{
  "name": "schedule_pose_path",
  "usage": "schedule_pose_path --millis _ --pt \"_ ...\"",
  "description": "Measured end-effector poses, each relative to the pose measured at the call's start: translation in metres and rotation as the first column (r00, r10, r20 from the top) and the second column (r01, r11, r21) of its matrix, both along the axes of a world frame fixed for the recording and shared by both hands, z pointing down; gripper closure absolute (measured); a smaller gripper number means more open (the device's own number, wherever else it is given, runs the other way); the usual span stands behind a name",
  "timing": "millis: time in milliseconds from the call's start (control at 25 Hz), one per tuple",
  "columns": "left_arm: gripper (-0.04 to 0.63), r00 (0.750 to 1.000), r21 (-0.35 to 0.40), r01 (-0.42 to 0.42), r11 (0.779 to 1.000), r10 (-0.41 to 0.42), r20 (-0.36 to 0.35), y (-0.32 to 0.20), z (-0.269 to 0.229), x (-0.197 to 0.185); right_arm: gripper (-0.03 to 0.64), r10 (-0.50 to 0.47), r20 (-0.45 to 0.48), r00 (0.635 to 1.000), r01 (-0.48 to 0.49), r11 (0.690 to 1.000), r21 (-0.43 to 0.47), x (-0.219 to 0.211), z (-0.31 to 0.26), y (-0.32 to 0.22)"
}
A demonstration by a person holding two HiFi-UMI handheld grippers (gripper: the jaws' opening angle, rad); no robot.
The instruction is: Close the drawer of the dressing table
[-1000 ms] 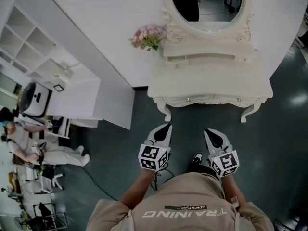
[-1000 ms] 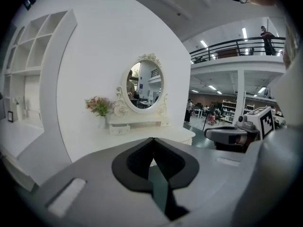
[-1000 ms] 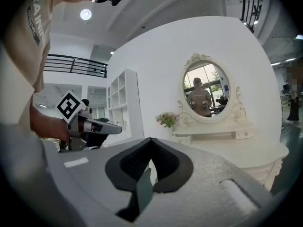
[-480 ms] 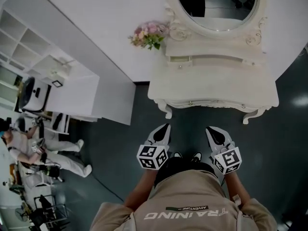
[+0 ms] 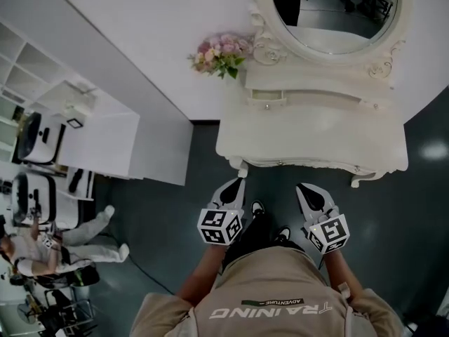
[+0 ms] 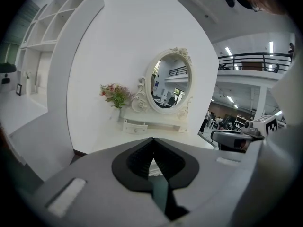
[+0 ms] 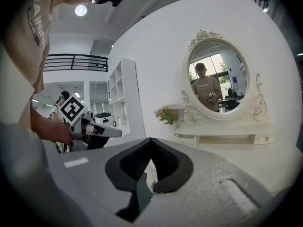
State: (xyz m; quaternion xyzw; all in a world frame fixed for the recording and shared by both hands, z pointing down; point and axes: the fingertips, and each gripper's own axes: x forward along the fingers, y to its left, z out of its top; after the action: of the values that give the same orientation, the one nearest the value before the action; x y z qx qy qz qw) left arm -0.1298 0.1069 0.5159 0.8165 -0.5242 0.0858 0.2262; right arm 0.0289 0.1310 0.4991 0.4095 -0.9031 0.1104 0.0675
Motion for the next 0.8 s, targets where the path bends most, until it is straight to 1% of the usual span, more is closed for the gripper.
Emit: schedule_pose_path --millis 160,280,480,680,800 --pt "0.580 0.999 0.033 -0.044 0.998 0.044 -0.009 -0.046 -0.012 0.000 0.615 0.011 -0.023 1.000 -0.010 0.999 0.032 -0.011 -0.016 -0.041" --pt "0.580 0.997 0.057 -0.074 0.996 0.075 -0.015 -0.071 -0.019 -0.001 0.615 0.028 -0.030 0.999 -0.027 0.998 0.056 -0.020 -0.028 -0.066" --pt "0.580 0.992 0.076 -0.122 0.990 0.124 -0.030 -0.110 -0.027 -0.003 0.615 0.057 -0.054 0.997 -0.053 0.996 0.065 -0.033 -0.039 -0.098" --pt "0.580 0.979 0.085 -0.196 0.977 0.201 -0.045 -0.142 -0.025 0.002 0.615 0.126 -0.055 0.991 -0.122 0.990 0.069 -0.041 -0.041 -0.119" --pt "0.580 0.973 0.078 -0.220 0.973 0.224 -0.059 -0.157 -0.018 0.003 0.615 0.166 -0.047 0.985 -0.164 0.985 0.050 -0.044 -0.034 -0.127"
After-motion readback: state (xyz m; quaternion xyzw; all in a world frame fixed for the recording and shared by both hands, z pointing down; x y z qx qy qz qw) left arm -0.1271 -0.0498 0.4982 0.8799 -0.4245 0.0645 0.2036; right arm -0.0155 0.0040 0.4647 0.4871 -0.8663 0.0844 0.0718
